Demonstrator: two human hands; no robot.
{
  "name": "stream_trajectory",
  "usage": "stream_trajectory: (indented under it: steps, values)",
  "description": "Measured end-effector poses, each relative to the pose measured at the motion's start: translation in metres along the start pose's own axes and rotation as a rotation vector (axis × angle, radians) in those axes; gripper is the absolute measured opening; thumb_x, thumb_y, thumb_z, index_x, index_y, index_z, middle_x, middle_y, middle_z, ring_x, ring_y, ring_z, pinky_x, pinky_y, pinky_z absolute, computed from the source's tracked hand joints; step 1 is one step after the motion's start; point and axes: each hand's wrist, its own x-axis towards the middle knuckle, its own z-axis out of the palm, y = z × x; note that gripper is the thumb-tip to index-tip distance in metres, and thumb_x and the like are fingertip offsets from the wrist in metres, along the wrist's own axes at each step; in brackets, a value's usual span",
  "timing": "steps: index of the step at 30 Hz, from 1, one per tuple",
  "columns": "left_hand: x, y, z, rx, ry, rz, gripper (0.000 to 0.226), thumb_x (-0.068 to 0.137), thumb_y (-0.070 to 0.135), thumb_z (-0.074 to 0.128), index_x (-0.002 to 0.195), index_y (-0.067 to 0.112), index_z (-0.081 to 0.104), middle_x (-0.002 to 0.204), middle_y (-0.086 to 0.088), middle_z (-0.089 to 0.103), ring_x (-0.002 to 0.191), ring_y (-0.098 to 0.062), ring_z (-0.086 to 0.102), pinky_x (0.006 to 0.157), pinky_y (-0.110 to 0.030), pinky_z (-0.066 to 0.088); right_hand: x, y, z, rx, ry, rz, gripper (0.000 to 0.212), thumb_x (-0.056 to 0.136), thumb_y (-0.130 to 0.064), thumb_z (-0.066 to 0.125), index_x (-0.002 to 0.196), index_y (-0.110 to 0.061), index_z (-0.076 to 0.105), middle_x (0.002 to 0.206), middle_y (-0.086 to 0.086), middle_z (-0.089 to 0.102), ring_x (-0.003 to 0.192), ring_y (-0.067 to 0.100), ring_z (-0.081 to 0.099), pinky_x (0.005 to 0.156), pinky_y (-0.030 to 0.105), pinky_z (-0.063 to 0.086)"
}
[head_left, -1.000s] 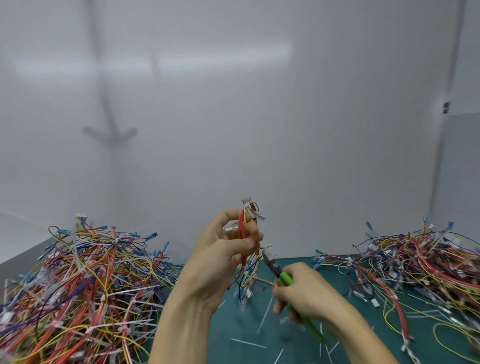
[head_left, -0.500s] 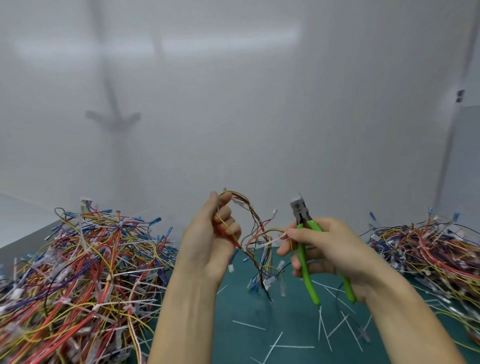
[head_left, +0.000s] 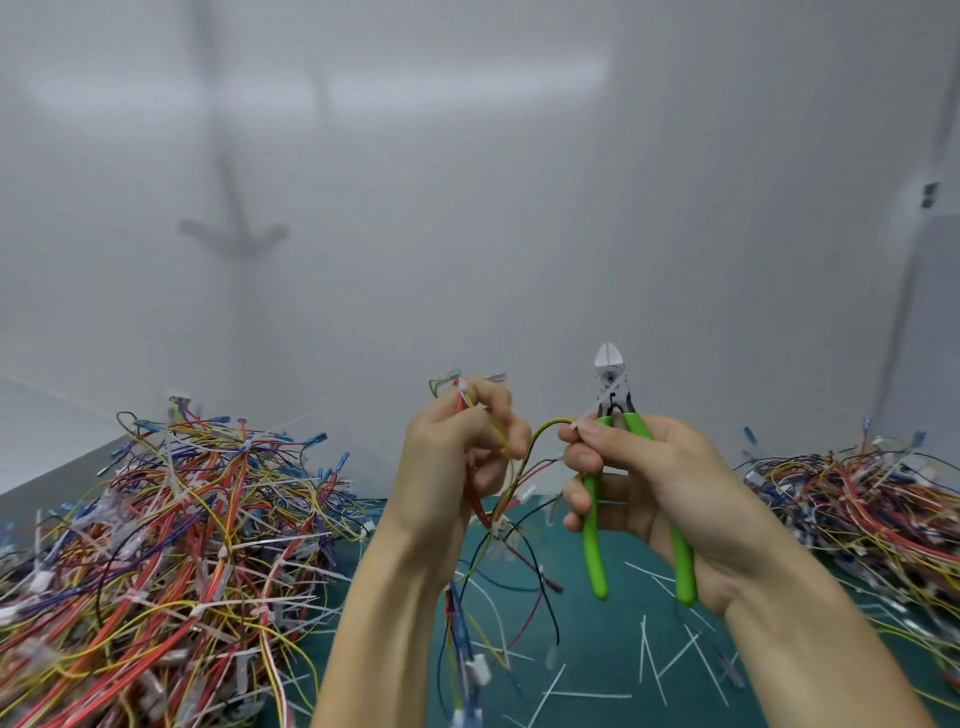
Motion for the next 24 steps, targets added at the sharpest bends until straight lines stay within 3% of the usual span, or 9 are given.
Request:
stream_trajectory:
  steps: [5,7,10,12,14,17,20,22,24]
  values:
    - [-0.002,0.001,0.009,0.226,-0.024,0.038,0.04,0.067,0.014,0.044,0.093,0.014,0.075,0.063,-0.004,0.052,0.036,-0.007,0.025,0.039,-0.017,0.02,0.0,0.001,0.001,0.036,-0.02,0.038,0.02,0.086,-0.019,0.062,0.096,-0.001,0.063,0.063,0.002,0.049,0.049,0.019,0.052,0.049,0.033,0.053]
    - [-0.004,0.002,0.009,0.187,-0.057,0.01,0.044,0.07,0.02,0.04,0.095,0.007,0.073,0.053,-0.004,0.048,0.036,-0.011,0.019,0.041,-0.024,0.013,0.0,0.001,0.001,0.017,-0.013,0.036,0.016,0.091,-0.016,0.06,0.094,-0.001,0.063,0.064,0.003,0.05,0.05,0.02,0.053,0.05,0.034,0.053]
    - [-0.005,0.004,0.008,0.123,-0.054,-0.025,0.046,0.08,0.036,0.041,0.098,0.011,0.074,0.074,-0.002,0.063,0.035,-0.011,0.017,0.043,-0.041,0.012,0.0,0.001,0.0,-0.014,0.01,0.034,0.014,0.095,-0.014,0.058,0.093,-0.002,0.065,0.066,0.005,0.053,0.052,0.021,0.054,0.052,0.033,0.054]
    - [-0.005,0.006,0.008,0.178,-0.021,-0.039,0.041,0.087,0.043,0.048,0.09,0.012,0.075,0.065,0.004,0.062,0.034,-0.009,0.019,0.042,-0.031,0.013,0.0,0.001,0.0,-0.038,0.015,0.027,0.015,0.096,-0.014,0.058,0.095,-0.001,0.066,0.068,0.005,0.055,0.052,0.021,0.055,0.053,0.034,0.054]
    - [-0.003,0.005,0.008,0.264,0.006,-0.006,0.022,0.091,0.024,0.063,0.078,0.01,0.073,0.046,0.01,0.053,0.031,-0.003,0.031,0.04,-0.021,0.026,0.0,0.001,-0.001,-0.041,0.025,0.013,0.016,0.096,-0.013,0.058,0.095,0.0,0.067,0.068,0.005,0.056,0.052,0.021,0.056,0.053,0.035,0.055]
    - [-0.003,0.001,0.009,0.33,0.036,0.053,0.012,0.085,0.007,0.071,0.074,0.012,0.074,0.051,0.013,0.06,0.037,0.004,0.046,0.041,-0.005,0.033,-0.001,0.001,0.0,-0.051,0.071,-0.008,0.017,0.097,-0.013,0.058,0.093,0.001,0.068,0.072,0.01,0.063,0.052,0.022,0.057,0.054,0.036,0.056]
    - [0.0,-0.003,0.008,0.315,0.146,0.065,0.013,0.083,0.01,0.074,0.071,0.014,0.073,0.053,0.013,0.059,0.038,0.002,0.042,0.042,-0.006,0.032,-0.001,0.002,0.001,-0.252,0.208,-0.054,0.022,0.098,-0.022,0.059,0.094,-0.002,0.069,0.083,0.013,0.072,0.053,0.021,0.062,0.056,0.04,0.06]
    - [0.002,-0.005,0.007,0.329,0.229,0.073,0.017,0.083,0.013,0.073,0.066,0.016,0.069,0.047,0.015,0.051,0.038,0.0,0.038,0.041,-0.008,0.03,-0.001,0.002,0.0,-0.551,0.288,-0.112,0.028,0.098,-0.034,0.057,0.092,-0.008,0.067,0.078,0.015,0.07,0.058,0.023,0.065,0.066,0.046,0.06]
    - [0.004,-0.006,0.005,0.328,0.293,0.096,0.019,0.082,0.014,0.075,0.064,0.016,0.068,0.045,0.014,0.052,0.04,0.0,0.042,0.042,-0.008,0.034,-0.002,0.001,0.0,-0.906,0.316,-0.202,0.037,0.097,-0.049,0.049,0.084,-0.018,0.063,0.071,0.008,0.066,0.07,0.023,0.065,0.071,0.039,0.053]
